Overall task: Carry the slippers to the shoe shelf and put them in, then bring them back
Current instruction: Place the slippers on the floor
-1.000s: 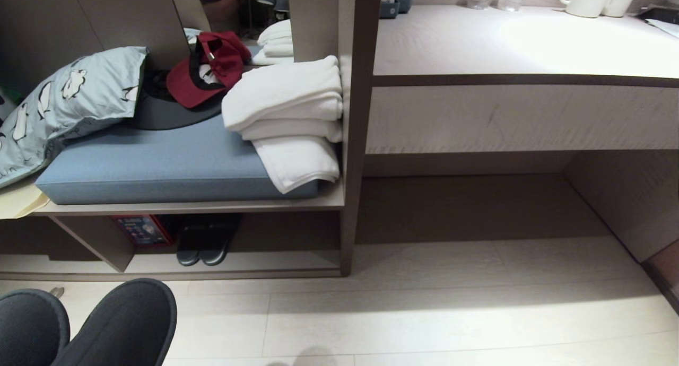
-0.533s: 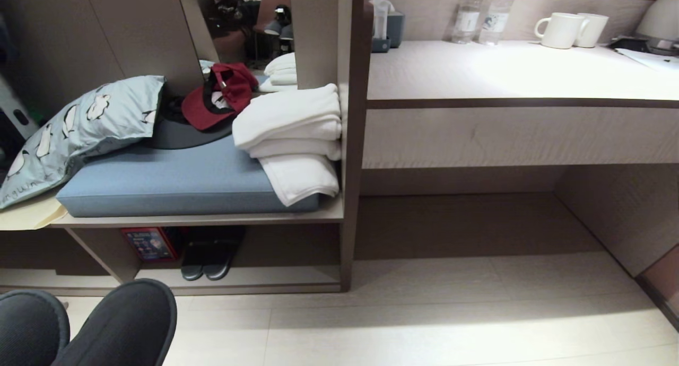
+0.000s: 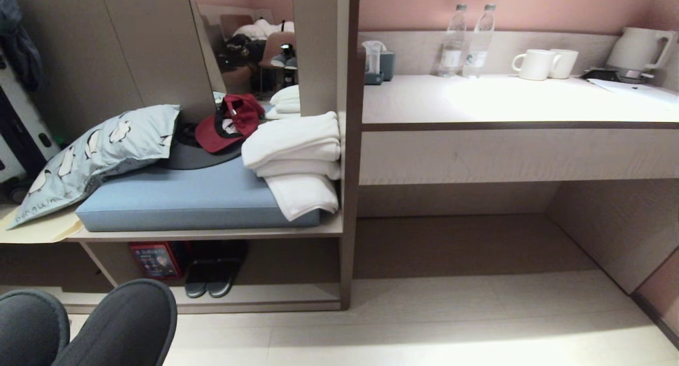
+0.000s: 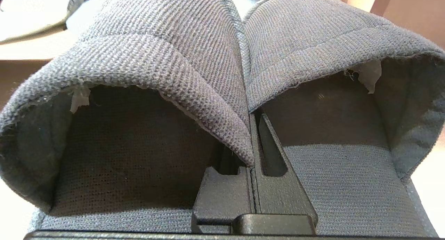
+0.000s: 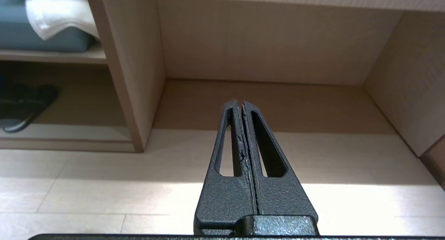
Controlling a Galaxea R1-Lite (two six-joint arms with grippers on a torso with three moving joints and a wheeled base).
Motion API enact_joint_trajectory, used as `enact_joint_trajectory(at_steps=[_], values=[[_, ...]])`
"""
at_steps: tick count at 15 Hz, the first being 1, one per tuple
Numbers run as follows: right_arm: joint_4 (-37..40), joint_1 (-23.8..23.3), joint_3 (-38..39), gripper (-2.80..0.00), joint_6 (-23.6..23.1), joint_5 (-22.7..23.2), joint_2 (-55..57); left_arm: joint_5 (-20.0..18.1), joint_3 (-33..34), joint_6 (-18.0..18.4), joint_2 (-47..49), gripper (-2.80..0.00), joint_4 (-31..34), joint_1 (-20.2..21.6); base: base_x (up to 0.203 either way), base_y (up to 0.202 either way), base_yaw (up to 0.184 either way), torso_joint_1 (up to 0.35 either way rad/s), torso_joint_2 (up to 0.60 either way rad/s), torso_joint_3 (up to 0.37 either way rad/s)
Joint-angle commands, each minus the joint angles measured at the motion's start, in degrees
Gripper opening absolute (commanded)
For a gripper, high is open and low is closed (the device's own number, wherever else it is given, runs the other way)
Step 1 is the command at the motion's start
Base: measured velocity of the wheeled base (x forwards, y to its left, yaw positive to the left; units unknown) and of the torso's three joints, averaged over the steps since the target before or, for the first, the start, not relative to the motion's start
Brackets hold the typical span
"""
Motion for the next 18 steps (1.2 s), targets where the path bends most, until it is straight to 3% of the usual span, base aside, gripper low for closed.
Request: enact_joint_trajectory(at_steps=[1, 13, 18], values=[[-0.02, 0.01, 2.29, -2.8, -0.04, 0.0, -2.24, 0.03, 0.0, -0.09, 0.07, -2.8, 0.0, 0.0, 0.0, 0.0, 0.0, 0.003, 0.01, 0.131], [-0.02, 0.01, 2.29, -2.8, -0.04, 0.0, -2.24, 0.03, 0.0, -0.18, -0.01, -2.8, 0.0, 0.0, 0.0, 0.0, 0.0, 0.0, 0.0, 0.011], [-0.02, 0.01, 2.29, -2.8, -0.04, 0.0, -2.24, 0.03, 0.0, -0.18, -0.01, -2.8, 0.0, 0.0, 0.0, -0.153, 0.007, 0.003, 0.0, 0.003]])
